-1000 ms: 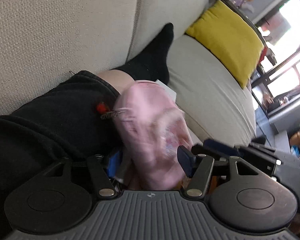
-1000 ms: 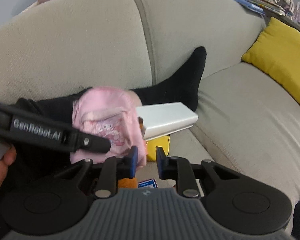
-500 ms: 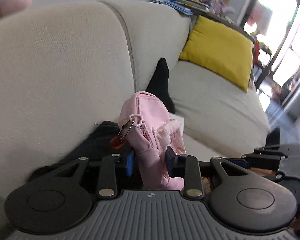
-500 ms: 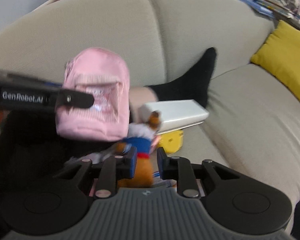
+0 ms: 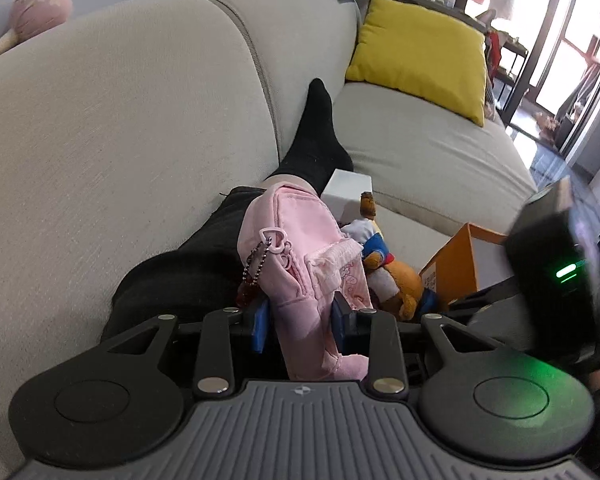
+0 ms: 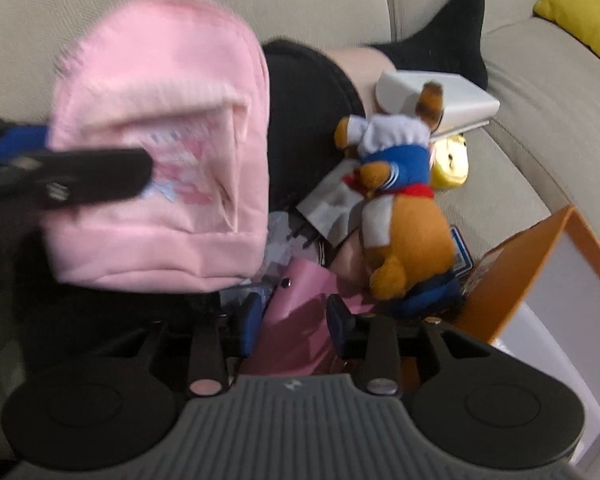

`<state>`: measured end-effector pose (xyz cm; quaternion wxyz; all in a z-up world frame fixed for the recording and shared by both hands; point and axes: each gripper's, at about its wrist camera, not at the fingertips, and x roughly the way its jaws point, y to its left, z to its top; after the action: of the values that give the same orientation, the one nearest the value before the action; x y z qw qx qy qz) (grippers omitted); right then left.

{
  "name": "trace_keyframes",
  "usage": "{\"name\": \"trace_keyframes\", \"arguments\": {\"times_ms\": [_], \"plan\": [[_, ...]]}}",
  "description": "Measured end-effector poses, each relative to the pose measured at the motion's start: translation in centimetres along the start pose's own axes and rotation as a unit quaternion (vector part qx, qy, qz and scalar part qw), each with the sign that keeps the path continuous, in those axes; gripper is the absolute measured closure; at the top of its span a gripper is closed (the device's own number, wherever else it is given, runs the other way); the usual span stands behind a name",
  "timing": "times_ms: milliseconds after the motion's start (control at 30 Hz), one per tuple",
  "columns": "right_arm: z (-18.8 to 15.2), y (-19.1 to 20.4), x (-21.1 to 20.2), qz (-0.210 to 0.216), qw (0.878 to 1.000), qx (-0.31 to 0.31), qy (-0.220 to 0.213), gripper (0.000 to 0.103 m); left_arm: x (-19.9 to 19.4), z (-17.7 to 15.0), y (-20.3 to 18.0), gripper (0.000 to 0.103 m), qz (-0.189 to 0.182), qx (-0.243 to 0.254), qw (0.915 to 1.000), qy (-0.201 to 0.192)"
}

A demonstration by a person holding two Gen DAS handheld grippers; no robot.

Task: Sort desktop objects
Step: 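Grasp the pink mini backpack with the left gripper, then grasp the pink case with the right gripper while the left holds the backpack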

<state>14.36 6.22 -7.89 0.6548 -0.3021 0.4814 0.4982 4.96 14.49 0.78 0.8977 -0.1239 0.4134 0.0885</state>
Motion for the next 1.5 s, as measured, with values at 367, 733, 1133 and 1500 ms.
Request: {"name": "trace_keyframes", "arguments": {"times_ms": [367,733,1133,1500], "plan": [[0.2,1.5,1.5,-0.053,0.998,0.0,0.02,0.045,0.1,-0.9,0.6,0.067,-0.013,-0.014,0.9998,-0.01],[0.0,1.4,-0.3,-0.053,0.998,0.005,0.033,0.066,-0.1,-1.6,0.5,0.067,-0.004,-0.013,0.9998,-0.011],[-0.3,3.5,2.3,-0.15,0.987,-0.043,0.04,0.044,0.1,-2.0,0.7,0.068,0.0,-0.017,0.9997,-0.015],[-0.2,1.7,-0.5,-0.091,0.994,-0.015,0.058,0.079,-0.2,-2.1,0.9,0.067,-0.012,-0.021,0.9993,-0.028]]}}
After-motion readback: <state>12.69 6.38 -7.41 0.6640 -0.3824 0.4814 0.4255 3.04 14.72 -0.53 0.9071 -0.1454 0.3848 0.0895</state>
